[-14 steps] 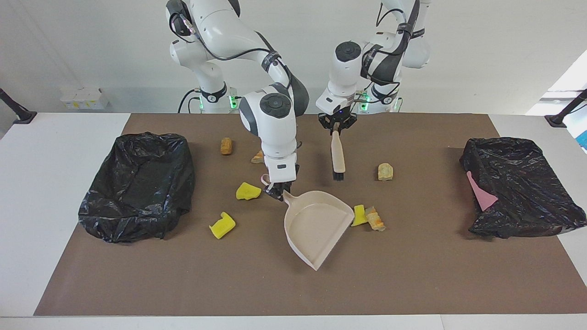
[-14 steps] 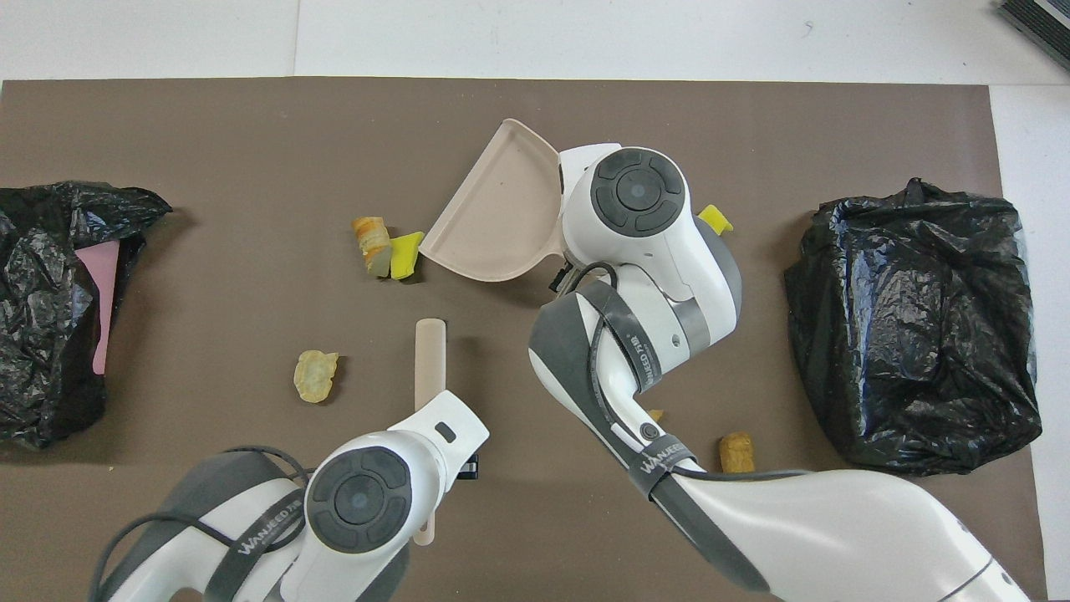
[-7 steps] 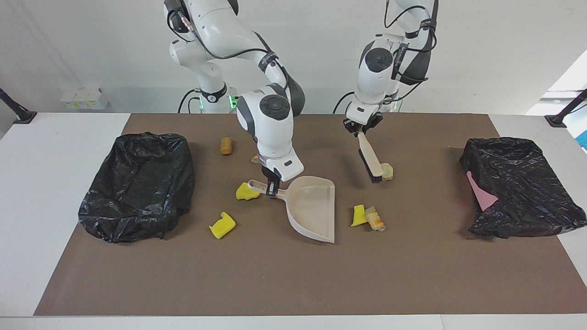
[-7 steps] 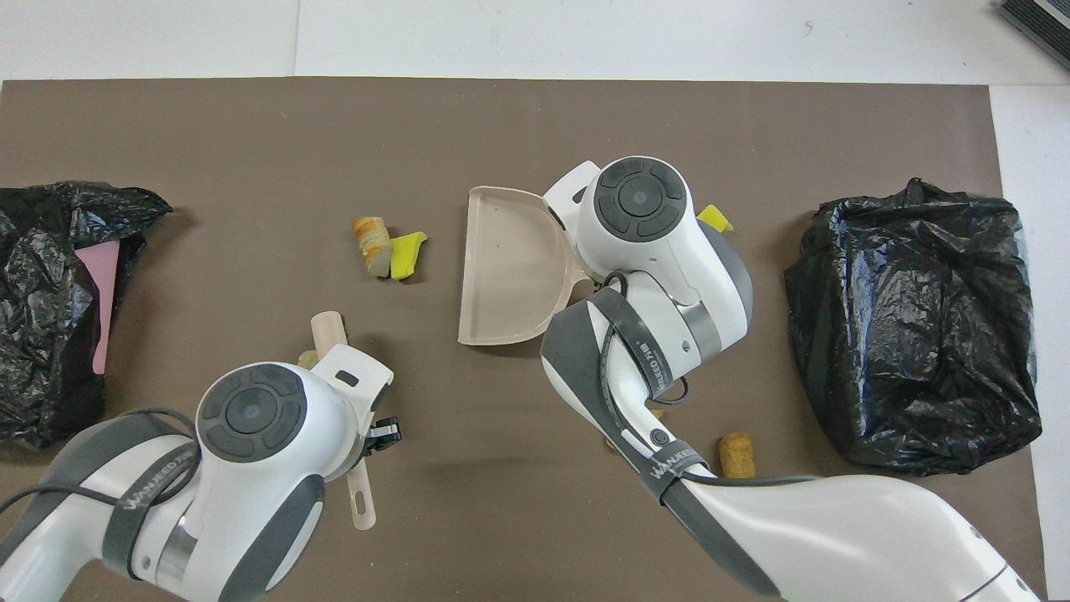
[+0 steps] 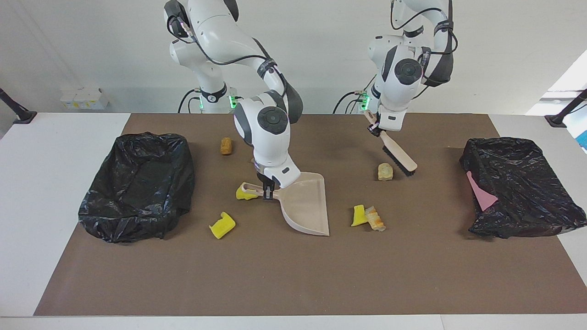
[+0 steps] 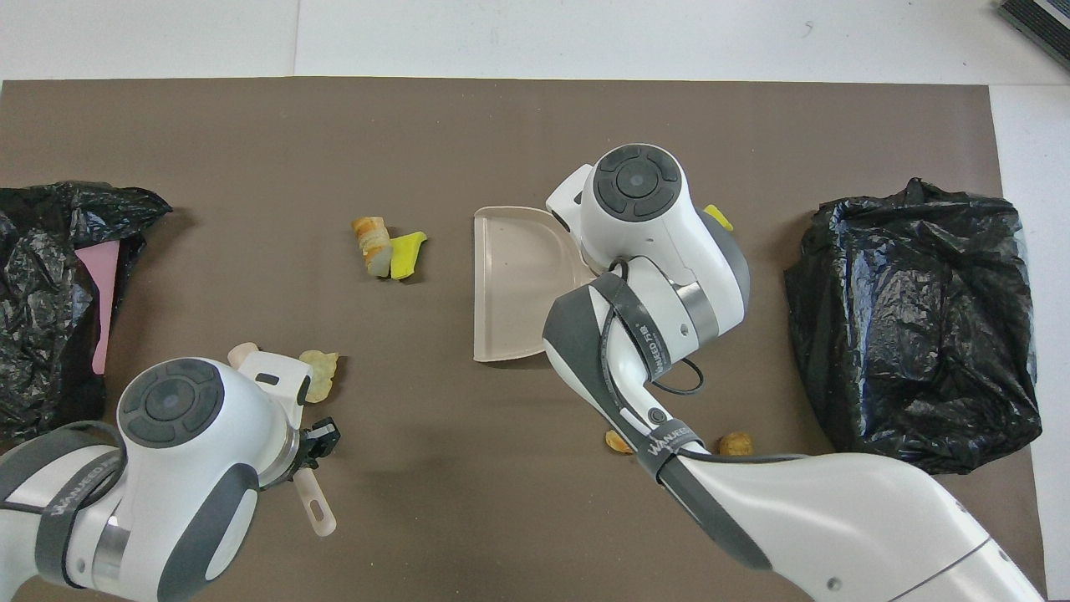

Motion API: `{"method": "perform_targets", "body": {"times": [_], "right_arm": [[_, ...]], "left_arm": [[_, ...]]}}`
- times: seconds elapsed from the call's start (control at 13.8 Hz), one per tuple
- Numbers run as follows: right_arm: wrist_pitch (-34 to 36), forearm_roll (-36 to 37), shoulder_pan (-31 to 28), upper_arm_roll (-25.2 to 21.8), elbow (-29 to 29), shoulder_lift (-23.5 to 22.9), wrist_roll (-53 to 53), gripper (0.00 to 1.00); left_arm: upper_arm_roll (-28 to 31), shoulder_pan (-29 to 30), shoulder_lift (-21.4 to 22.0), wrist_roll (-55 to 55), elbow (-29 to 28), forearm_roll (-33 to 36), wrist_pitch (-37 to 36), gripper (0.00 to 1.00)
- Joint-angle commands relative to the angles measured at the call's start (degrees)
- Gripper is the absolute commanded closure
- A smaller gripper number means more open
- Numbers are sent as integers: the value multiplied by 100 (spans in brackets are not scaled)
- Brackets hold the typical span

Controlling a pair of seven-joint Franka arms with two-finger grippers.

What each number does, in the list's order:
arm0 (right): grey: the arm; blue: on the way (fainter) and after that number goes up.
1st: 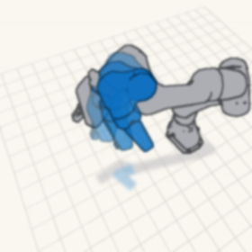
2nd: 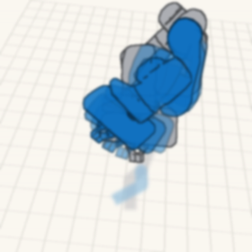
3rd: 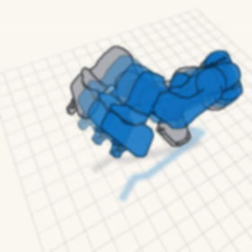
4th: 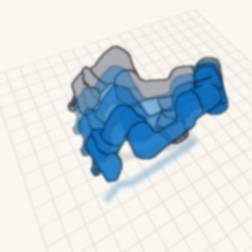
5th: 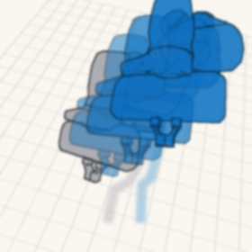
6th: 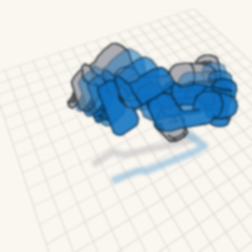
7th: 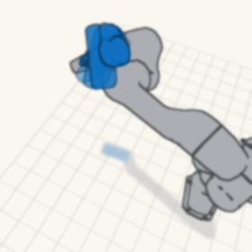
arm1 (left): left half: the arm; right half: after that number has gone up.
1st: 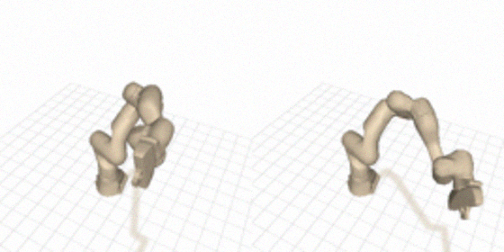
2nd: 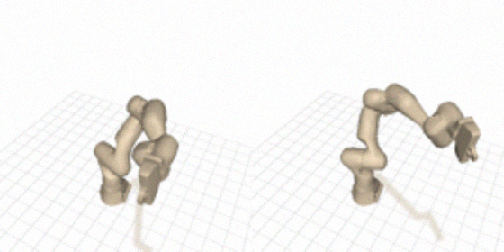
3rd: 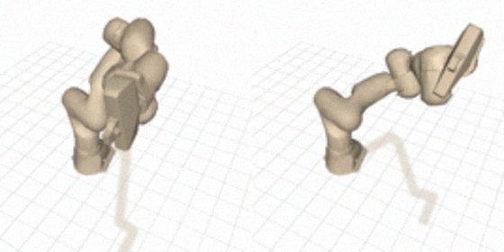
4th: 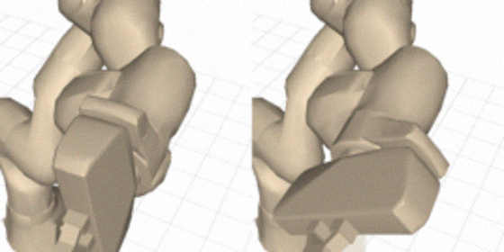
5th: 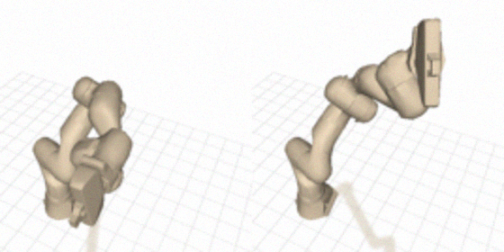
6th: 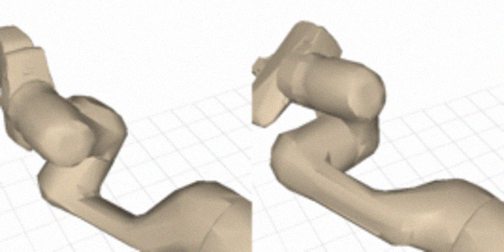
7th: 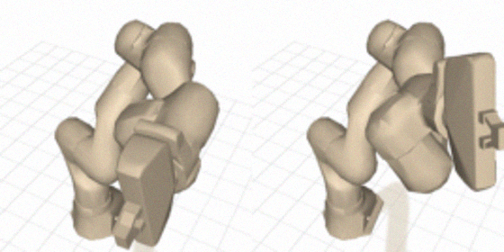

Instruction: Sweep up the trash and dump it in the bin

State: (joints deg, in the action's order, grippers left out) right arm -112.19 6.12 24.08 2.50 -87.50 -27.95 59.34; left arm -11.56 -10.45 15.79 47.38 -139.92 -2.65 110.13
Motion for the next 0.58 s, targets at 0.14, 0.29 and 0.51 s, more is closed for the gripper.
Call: {"method": "perform_targets", "body": {"times": [0.14, 0.29, 0.51], "right_arm": [[39, 258, 140, 84, 155, -123, 560, 100], [-127, 276, 193, 75, 111, -123, 561, 100], [-128, 293, 237, 75, 32, -88, 552, 100]], "left_arm": [[-84, 17, -40, -140, -537, -94, 1140, 100], [-66, 96, -408, -894, -300, -594, 1527, 100], [-66, 342, -900, -1564, 121, -780, 1897, 100]]}}
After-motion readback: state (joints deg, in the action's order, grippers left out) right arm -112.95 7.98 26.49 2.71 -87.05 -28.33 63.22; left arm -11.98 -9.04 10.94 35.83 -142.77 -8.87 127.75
